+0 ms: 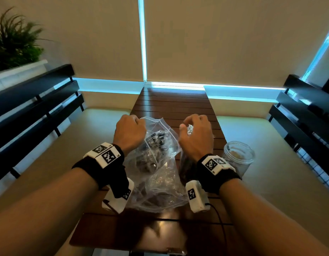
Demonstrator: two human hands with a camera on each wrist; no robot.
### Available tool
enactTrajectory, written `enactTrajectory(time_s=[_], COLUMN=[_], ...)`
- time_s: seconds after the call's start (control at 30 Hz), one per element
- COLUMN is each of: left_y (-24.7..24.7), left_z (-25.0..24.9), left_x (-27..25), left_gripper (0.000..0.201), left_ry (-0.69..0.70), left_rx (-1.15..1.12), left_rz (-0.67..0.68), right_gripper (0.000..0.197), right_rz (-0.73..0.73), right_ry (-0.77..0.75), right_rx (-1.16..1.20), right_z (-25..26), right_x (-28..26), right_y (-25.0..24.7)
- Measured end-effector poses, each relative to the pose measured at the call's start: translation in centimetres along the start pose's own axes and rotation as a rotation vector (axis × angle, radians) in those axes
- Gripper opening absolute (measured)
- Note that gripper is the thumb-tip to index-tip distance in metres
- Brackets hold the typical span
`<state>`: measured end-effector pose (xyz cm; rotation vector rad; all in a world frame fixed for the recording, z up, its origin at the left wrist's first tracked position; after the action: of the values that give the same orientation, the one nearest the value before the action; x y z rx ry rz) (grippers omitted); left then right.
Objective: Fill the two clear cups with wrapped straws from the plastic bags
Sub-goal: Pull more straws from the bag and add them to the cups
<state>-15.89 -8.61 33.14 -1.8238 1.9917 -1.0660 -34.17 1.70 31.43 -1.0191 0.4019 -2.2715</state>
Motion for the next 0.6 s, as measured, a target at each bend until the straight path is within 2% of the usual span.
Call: enactTrajectory(time_s=[0.13,0.2,0.3,0.37,0.43,0.5,0.6], left_y=[0.7,0.8,1.1,1.4,1.5,1.6,1.7], left_z=[0.5,0.3,0.2,0.0,0.0,-0.1,0.0], left_x=[-0.5,-0.8,-1.0,-1.0,-1.0,-1.1,-1.0], left_gripper=[0.037,0.039,0.039,0.038,0.038,0.037,0.036], left_ry=[-0.036,-0.019,-0.025,-0.030,-0.026,-0.017,-0.020], left_rx=[-0.038,-0.019,-0.028,-0.038,-0.056,-0.067,-0.075], left_rz=[0.005,-0.003,-0.003,0.006,0.018,0.015,0.020], right_gripper=[0.046,0.068,0.088,0.088,0.085,0.080,0.076], right_rz=[0.077,0.199,0.420,0.453,0.412,0.381,0.410], right_ry=[0.205,0.224,0.260,0.320,0.365,0.355,0.330], right_rx=[-0.239,-0.281,-0.353,-0.314,-0.219,-0.166,-0.144], right_z=[-3.4,-4.6,-6.4,-7.4,-8.0,-8.1,-7.5], right_x=[-0.1,-0.8,-1.9,-2.2,-2.2,-2.1,-1.8], right_y=[-2.2,-2.3,-0.7,0.5,1.5,2.5,3.4])
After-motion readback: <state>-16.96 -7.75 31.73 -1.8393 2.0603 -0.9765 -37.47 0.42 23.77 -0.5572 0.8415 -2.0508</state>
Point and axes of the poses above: each hand's wrist, its own x-axis towards the middle knuckle, its own y-axis out of the palm, z = x × y, the point moved 5 cm from there along x, towards the middle knuckle, and after that the axes turned 3 degrees about x, right-handed, at the moved point
